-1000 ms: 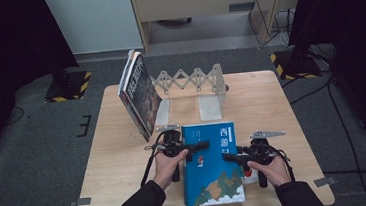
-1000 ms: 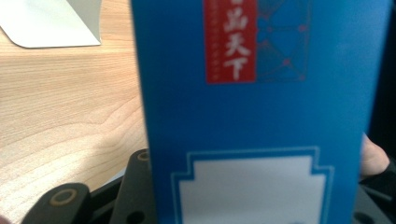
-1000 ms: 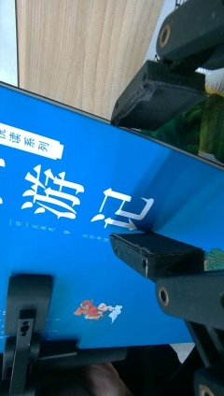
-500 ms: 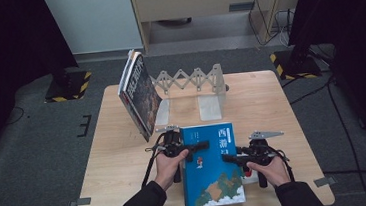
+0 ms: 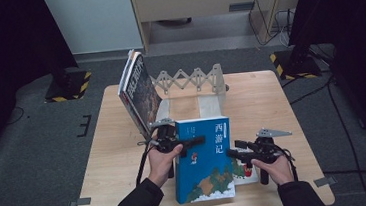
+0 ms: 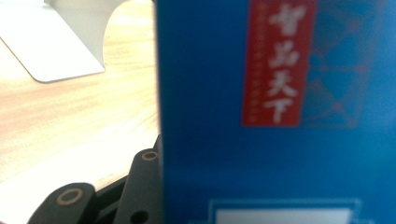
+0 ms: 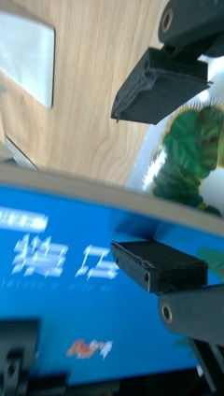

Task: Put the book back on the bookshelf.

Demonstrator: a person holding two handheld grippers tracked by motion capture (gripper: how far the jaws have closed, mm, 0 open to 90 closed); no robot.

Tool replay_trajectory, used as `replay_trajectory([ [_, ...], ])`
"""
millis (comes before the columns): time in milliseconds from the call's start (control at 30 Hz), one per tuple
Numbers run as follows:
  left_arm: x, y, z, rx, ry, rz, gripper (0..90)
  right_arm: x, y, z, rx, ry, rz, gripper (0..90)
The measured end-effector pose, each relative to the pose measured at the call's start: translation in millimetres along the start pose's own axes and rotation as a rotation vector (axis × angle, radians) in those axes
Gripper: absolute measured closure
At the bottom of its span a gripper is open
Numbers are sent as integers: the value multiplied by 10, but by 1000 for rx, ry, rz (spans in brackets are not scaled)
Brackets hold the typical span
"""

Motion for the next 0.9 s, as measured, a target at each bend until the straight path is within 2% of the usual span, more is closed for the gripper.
replay_trajectory([
  [67,17,65,-56,14,-9,-6,608,24,27,-13,11,-5,15,273],
  [167,43,184,-158,51,-23,-6,607,118,66,-11,2,25,103,276],
  [233,65,277,-238,82,-46,-25,607,169,76,9,-21,34,160,256],
  [333,71,449,-353,121,-85,-78,605,238,96,18,-34,59,220,239],
  [433,33,599,-422,147,-90,-122,604,294,131,12,-30,52,268,207],
  [533,-38,710,-458,162,-94,-184,603,379,160,32,-60,89,357,180],
  [633,-117,788,-473,167,-93,-228,602,461,193,49,-89,117,428,162],
  [767,-196,863,-482,171,-92,-277,600,547,246,51,-103,127,486,148],
  [900,-231,913,-515,171,-95,-316,600,635,291,67,-131,136,522,142],
])
Point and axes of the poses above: each handheld gripper's, and its own axes: y roughly backward along the jaws, z roughly out of its underside, x roughly to its right, the point moved 4 cm from there along -y, roughly forward along the jaws, and after that the axes turned 8 degrees about -y, right-handed, at the moved point
